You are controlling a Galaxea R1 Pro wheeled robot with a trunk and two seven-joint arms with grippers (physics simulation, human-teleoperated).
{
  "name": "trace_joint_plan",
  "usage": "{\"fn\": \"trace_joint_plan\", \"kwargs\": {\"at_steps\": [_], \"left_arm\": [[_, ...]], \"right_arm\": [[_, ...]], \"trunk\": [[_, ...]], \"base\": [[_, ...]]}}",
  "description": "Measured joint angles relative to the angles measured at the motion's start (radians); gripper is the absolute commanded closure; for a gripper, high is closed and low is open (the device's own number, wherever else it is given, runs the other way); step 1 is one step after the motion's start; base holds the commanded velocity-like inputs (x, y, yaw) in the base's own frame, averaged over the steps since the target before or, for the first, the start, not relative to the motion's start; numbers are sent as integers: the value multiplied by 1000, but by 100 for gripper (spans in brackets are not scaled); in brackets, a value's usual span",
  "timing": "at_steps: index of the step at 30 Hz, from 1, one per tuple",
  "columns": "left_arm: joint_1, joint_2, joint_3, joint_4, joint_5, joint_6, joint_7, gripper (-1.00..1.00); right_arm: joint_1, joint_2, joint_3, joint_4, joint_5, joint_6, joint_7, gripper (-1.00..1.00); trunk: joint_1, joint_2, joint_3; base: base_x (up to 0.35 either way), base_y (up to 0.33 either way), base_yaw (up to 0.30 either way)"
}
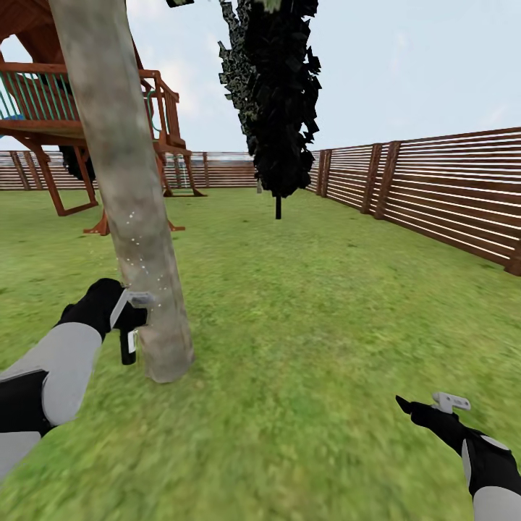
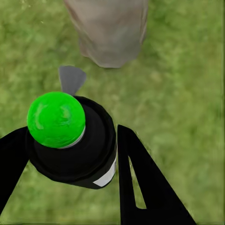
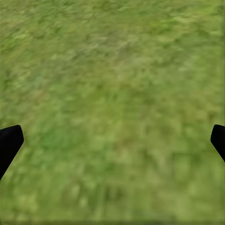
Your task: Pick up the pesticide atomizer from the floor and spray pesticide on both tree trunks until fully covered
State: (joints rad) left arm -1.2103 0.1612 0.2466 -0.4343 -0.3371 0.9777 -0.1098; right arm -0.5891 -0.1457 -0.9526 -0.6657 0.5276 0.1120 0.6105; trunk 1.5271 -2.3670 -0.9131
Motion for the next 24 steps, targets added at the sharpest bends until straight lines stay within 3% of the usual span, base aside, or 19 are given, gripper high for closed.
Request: {"fn": "trace_joint_plan", "kwargs": {"at_steps": [7,9,15,24], "left_arm": [[1,39,0,6,5,1,-2,100],[2,44,1,48,10,-2,-2,100],[2,45,1,191,9,-8,-4,100],[16,46,1,212,9,-53,-4,100]], "right_arm": [[0,0,0,0,0,0,0,-100],[0,0,0,0,0,0,0,-100],[0,0,0,0,0,0,0,-100],[0,0,1,0,0,0,0,-100]], "trunk": [[0,0,0],[0,0,0],[0,0,0],[0,0,0]], "base": [[0,0,0],[0,0,0],[17,10,0],[161,132,0]]}}
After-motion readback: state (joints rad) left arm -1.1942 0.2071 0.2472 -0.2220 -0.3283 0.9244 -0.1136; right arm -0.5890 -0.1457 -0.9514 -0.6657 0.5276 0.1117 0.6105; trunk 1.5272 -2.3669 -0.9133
